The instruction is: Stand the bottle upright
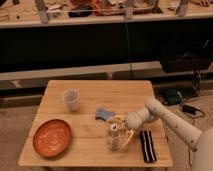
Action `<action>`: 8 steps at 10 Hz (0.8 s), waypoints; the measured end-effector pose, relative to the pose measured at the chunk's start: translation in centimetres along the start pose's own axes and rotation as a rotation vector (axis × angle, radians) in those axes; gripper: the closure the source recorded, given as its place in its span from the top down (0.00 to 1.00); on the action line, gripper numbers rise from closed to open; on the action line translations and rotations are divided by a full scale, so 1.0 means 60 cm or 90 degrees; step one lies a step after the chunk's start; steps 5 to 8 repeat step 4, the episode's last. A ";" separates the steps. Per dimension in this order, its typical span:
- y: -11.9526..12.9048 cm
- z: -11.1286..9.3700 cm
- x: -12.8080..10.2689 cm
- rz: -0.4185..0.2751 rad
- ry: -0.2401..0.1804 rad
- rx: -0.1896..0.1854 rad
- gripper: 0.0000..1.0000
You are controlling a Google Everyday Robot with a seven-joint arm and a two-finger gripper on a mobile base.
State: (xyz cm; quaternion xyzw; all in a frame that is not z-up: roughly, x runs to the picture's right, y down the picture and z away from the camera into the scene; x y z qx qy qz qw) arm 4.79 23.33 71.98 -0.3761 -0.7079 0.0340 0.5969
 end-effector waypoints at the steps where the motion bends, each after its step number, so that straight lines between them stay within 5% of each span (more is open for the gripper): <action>1: 0.002 -0.003 0.002 0.006 0.002 -0.004 0.80; 4: 0.021 -0.035 0.005 0.030 0.023 -0.019 0.80; 8: 0.021 -0.035 0.005 0.030 0.023 -0.019 0.80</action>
